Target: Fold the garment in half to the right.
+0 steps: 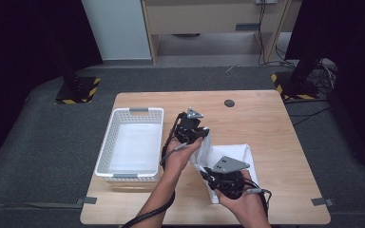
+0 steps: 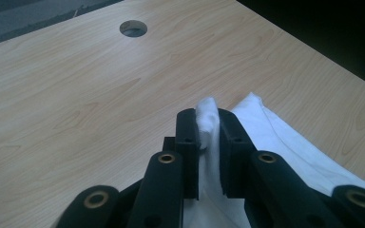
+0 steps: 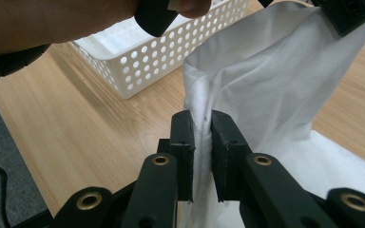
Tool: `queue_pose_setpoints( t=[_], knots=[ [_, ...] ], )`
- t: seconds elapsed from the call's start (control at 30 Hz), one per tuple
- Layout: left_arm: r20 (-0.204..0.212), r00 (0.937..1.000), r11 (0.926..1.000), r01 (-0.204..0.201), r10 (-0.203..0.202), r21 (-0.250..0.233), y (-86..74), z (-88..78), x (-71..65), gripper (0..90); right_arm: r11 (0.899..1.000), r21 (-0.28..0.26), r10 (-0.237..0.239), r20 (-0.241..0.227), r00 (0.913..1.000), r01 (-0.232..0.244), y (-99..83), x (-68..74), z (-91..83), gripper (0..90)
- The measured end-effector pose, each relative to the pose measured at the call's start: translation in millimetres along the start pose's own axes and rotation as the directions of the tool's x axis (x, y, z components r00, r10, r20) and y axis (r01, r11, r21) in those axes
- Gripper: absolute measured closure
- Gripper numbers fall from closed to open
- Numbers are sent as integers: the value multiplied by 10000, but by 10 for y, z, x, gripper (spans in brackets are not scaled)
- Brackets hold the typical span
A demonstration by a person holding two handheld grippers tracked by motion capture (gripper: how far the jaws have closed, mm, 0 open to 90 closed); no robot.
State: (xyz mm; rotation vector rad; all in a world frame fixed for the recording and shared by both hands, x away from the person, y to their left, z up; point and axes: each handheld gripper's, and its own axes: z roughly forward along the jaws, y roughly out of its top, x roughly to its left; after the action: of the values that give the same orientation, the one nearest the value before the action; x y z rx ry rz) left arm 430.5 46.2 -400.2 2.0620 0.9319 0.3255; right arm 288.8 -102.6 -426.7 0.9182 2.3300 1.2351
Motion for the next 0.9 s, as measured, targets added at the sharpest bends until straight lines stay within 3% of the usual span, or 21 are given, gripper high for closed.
queue_pose_setpoints(
  t=[0.47, 0.9],
  knots=[
    [119, 9997, 9998, -193, 194, -68, 49, 109, -99, 806, 9992, -69, 388, 292, 9988, -386, -129, -129, -159, 806],
    [647, 9974, 9980, -280, 316, -559, -23, 237, -90, 806, 9979, 74, 645, 512, 9966, -649, -260, -226, -207, 807]
  ],
)
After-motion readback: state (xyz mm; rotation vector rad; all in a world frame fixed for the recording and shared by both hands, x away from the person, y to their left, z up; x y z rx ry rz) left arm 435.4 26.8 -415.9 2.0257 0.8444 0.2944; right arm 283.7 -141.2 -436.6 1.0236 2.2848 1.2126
